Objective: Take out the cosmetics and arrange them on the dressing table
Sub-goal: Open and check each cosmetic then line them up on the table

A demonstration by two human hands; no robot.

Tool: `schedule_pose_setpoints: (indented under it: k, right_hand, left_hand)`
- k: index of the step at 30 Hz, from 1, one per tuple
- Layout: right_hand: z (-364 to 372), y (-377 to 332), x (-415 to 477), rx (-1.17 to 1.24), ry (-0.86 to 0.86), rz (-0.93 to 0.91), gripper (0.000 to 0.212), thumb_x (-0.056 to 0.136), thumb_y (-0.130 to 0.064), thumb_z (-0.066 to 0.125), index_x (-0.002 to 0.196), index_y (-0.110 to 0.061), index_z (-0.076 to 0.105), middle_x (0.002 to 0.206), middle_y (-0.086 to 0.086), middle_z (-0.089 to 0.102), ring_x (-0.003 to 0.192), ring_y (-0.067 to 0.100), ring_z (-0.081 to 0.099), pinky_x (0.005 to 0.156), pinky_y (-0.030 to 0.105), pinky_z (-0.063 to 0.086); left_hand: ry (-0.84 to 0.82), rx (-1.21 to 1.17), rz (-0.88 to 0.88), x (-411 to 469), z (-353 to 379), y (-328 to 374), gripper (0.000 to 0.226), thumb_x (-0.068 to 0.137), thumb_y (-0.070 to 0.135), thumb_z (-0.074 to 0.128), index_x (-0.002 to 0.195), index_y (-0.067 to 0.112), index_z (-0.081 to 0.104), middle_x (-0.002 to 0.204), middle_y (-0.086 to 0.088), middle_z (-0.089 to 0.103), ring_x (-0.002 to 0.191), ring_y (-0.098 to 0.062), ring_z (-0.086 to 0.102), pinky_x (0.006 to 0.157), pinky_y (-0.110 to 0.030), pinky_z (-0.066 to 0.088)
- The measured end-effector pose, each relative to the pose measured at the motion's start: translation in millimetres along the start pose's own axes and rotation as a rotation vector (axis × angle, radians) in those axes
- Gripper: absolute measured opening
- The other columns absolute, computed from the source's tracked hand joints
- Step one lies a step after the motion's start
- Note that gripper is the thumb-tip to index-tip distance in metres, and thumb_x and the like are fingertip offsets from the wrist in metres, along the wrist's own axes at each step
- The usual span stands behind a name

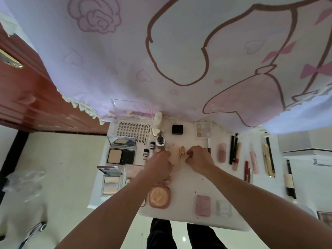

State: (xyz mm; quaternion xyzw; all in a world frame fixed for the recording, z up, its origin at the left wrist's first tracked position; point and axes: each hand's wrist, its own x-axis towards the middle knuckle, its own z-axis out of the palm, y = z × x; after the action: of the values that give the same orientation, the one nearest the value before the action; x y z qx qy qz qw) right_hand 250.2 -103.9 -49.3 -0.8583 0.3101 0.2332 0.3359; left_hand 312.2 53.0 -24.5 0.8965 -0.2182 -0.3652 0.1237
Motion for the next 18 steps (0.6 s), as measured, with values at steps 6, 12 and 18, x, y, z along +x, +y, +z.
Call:
schedule_pose_setpoints:
  k: [6,12,18]
  right_hand:
    - [-36.8,15.2,-10.4,0.034,0.167,-0.006,0.022,0.088,-0.024,0.065,0.109,-0.019,0.068,0.099,-0.004,0.071,0.1,0.017,0.06,0.086,0.023,0.046]
    - [-83.3,47.2,-11.4,0.021,0.255,0.097,0.023,0.086,-0.025,0.063,0.107,-0.022,0.069,0.102,-0.001,0.072,0.099,0.022,0.063,0.087,0.034,0.049]
    - [-92.8,38.3,6.3,-0.142,0.227,0.06,0.03,0.088,-0.038,0.063,0.111,-0.019,0.064,0.101,0.001,0.07,0.094,0.025,0.065,0.075,0.031,0.048]
  left_hand:
    - [0.085,-0.017,0.007,-8.6,-6.5,9.8,0.037,0.092,0.018,0.051,0.128,0.015,0.056,0.129,-0.006,0.056,0.115,-0.024,0.055,0.092,-0.037,0.048]
    - [0.229,-0.042,0.084,-18.5,-12.6,35.2,0.034,0.092,0.019,0.052,0.125,0.018,0.06,0.125,-0.002,0.059,0.112,-0.021,0.058,0.091,-0.033,0.048]
    - [0.294,-0.027,0.106,-20.0,-7.8,55.1,0.027,0.089,0.016,0.05,0.112,0.014,0.064,0.109,-0.004,0.063,0.099,-0.024,0.059,0.072,-0.029,0.042]
